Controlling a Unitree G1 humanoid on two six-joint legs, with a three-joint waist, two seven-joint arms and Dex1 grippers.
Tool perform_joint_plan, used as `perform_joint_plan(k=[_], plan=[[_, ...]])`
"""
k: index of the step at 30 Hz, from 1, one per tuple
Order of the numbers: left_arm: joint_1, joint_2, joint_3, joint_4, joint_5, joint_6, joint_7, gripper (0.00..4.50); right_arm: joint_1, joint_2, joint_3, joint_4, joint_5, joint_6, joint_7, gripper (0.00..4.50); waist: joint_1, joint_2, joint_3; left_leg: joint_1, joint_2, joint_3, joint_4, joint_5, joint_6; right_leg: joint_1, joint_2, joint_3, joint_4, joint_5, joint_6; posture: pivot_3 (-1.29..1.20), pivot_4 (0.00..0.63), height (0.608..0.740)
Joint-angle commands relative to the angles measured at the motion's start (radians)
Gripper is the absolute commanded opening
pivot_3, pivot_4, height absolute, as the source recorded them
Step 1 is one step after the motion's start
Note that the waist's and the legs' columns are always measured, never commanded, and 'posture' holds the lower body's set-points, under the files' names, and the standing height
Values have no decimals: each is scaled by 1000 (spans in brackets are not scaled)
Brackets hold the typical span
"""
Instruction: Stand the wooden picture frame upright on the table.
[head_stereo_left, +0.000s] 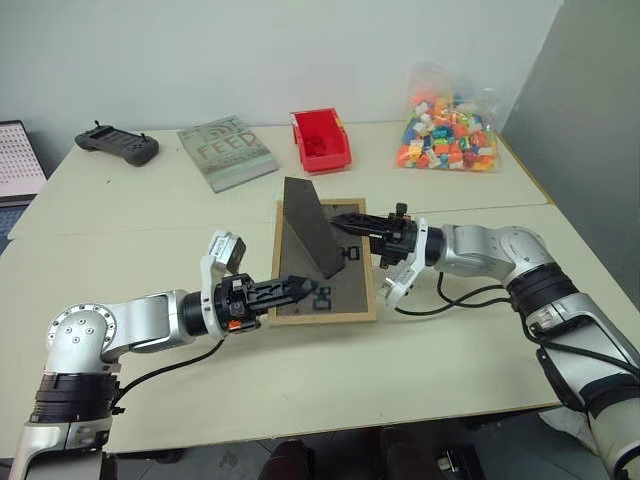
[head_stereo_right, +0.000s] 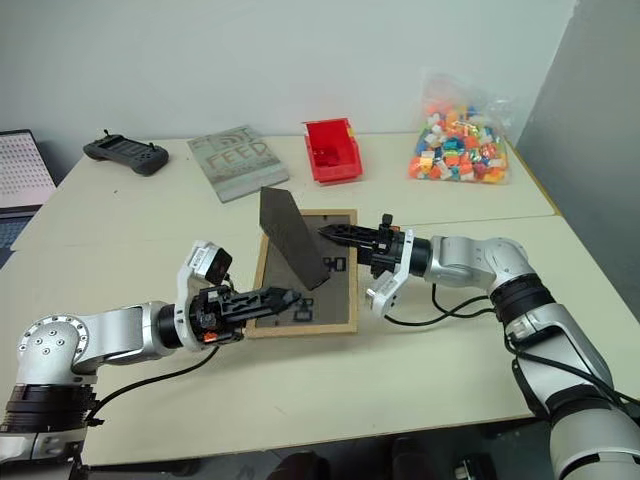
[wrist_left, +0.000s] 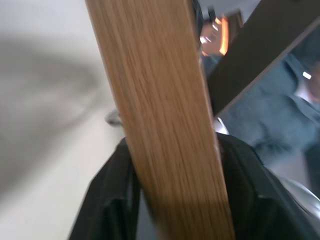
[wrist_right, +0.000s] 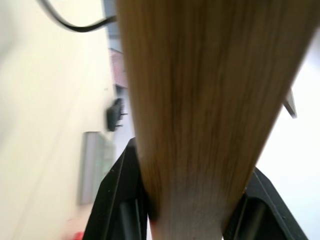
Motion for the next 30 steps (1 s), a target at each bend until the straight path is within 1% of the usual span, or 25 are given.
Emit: perform_joint_plan(k=[1,2,3,4,5,6,7,9,10,13,15,16,17,18,20,22,26,28,30], plan=[[-10,31,77,-28,-6,-103,89,2966,-53,4,11,86,229,-85,135,1330,-1,0,0,0,0,1,0,0,0,0,0,0,0,0,0,0,150,740],[-11,39,91,-44,-2,-130,114,3174,-45,16,23,113,317,-87,206,1330,-2,0,0,0,0,1,0,0,0,0,0,0,0,0,0,0,150,740],[-8,56,113,-76,23,-146,120,3360,-28,34,37,128,440,-60,313,1330,-3,0,0,0,1,1,0,0,0,0,0,0,0,0,0,0,150,740],[2,69,144,-111,38,-170,137,3500,4,57,46,106,613,22,471,1330,-7,-2,1,0,1,1,0,0,0,0,0,0,0,0,0,0,150,740],[19,80,172,-152,53,-191,153,3749,29,79,44,82,761,107,614,1330,-9,-4,2,0,2,1,0,0,0,1,0,-1,-2,0,0,0,150,740],[42,91,198,-200,74,-206,158,3935,54,101,29,49,892,211,752,1330,-11,-5,1,0,4,1,0,0,0,2,1,-2,-3,0,0,0,150,740],[96,91,226,-277,148,-226,155,4090,74,158,-32,29,1022,406,870,1330,-13,-5,1,0,5,1,0,0,0,3,1,-2,-4,0,0,0,150,740],[195,75,253,-421,299,-280,145,4498,86,244,-128,17,1207,735,1007,1330,-20,-4,1,3,7,1,0,0,1,8,2,-2,-10,1,-1,0,150,740],[225,61,257,-468,347,-307,141,4500,87,266,-159,10,1254,834,1041,1328,-16,-2,3,4,7,1,0,-1,1,9,3,-2,-10,1,-2,0,150,740],[264,12,242,-577,495,-395,156,4500,61,309,-236,34,1310,1024,1080,1312,6,-2,3,2,6,0,-1,-1,1,7,2,-3,-10,1,-2,0,150,740],[297,39,145,-681,776,-465,151,4500,23,345,-273,112,1330,1148,1110,1311,22,-2,3,1,6,-1,-2,-2,1,6,2,-5,-9,1,-3,0,150,740],[322,51,86,-714,916,-516,125,4500,9,361,-272,160,1311,1193,1124,1311,24,-2,3,1,6,-1,-2,-2,1,6,2,-6,-9,2,-3,0,150,740],[340,54,44,-730,1012,-554,102,4500,0,371,-273,192,1293,1219,1133,1311,25,-1,3,2,5,-1,-2,-2,1,7,2,-5,-8,3,-3,0,150,740],[356,39,11,-738,1061,-582,84,4500,-6,381,-269,220,1274,1243,1145,1311,24,-1,2,3,5,-1,-2,-2,1,7,2,-5,-8,3,-3,0,150,740],[385,5,-43,-752,1139,-627,62,4500,-13,402,-261,269,1235,1253,1150,1311,25,0,2,5,4,-1,-3,-2,1,9,2,-4,-9,3,-3,0,150,740],[412,-21,-75,-765,1193,-653,40,4500,-18,419,-269,305,1209,1251,1142,1311,24,0,2,3,4,-1,-3,-2,1,8,2,-4,-9,3,-3,0,150,740],[451,-77,-87,-747,1267,-682,26,4500,-16,432,-295,338,1170,1225,1125,1311,20,0,2,1,5,0,-3,-2,1,5,2,-4,-8,3,-3,0,150,740],[451,-101,-84,-735,1280,-682,17,4500,-3,430,-300,334,1151,1223,1129,2017,19,0,2,2,5,0,-3,-2,1,6,2,-4,-8,3,-3,0,150,740],[445,-116,-80,-725,1291,-677,-1,4500,14,425,-302,318,1137,1224,1145,2479,21,0,2,2,5,0,-2,-3,4,6,2,-4,-8,3,-3,0,150,740]])
